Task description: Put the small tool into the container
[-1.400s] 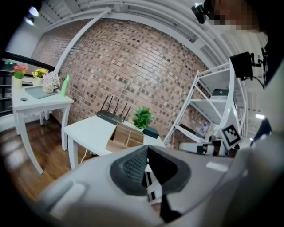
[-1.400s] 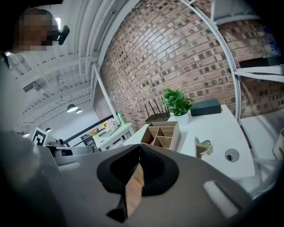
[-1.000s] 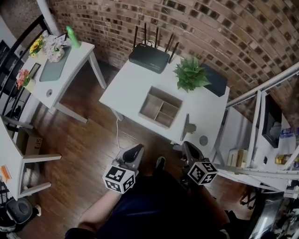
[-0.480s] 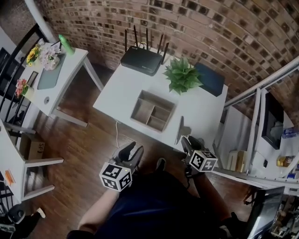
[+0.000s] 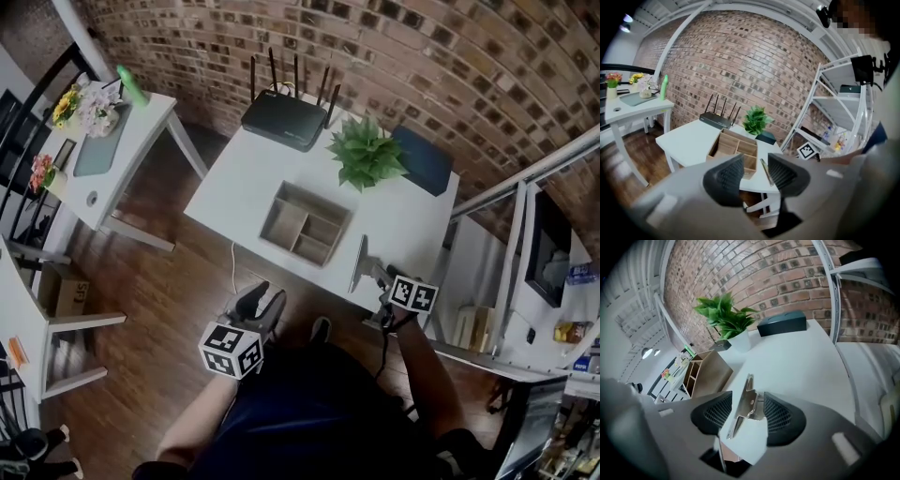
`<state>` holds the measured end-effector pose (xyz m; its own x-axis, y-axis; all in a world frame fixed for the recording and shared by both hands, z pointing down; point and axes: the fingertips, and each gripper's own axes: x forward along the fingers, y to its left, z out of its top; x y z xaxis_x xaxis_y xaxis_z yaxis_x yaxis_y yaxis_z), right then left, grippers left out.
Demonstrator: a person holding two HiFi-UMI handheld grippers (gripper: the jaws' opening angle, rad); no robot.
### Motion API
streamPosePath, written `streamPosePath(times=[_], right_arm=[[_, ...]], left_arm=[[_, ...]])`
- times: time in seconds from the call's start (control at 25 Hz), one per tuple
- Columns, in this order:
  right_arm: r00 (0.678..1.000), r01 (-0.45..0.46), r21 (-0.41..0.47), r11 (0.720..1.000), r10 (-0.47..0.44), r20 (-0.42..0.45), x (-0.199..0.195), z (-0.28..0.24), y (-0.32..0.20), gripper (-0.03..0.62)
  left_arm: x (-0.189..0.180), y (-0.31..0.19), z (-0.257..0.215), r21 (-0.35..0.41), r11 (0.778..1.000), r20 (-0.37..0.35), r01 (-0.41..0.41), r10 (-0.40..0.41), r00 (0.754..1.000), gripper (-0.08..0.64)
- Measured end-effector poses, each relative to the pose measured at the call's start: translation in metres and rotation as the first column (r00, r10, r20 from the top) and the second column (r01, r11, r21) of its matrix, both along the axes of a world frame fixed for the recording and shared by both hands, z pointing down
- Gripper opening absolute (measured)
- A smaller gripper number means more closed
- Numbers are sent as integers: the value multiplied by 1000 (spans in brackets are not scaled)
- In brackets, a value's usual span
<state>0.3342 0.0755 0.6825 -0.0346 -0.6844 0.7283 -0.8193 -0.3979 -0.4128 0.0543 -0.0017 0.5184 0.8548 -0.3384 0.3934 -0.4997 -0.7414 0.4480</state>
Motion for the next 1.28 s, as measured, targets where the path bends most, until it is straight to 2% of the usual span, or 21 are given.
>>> streamPosePath(times=[0.16,0.36,0.44,0.56,0.68,0.84,1.28], right_arm=[[999,-1,-30,1000,2,46,3,17,-3,216],[998,26,-62,998,-23,55,0,29,-8,214],[998,35,-80,996,-31,54,-1,33,-8,180],[998,37,-89,995,-32,55,-1,34,-8,92],[995,31,-52,998,-25,101,-4,29,-13,72],[987,17,39,999,-23,161,-12,10,-23,25],[995,78,108,991,-85,59,-25,-28,-30,17]], left_arm=[[2,-1,-2,-1,1000,-7,-3,3,1000,158],[7,5,-5,-4,1000,-17,-11,11,1000,158],[6,6,-6,-6,1000,-16,-10,10,1000,158],[2,3,-6,-8,1000,-16,1,-2,1000,156],[-2,3,-4,-12,1000,-12,12,-12,1000,153],[-5,4,-3,-17,1000,-12,18,-18,1000,152],[-9,7,-4,-16,1000,-16,11,-11,1000,140]])
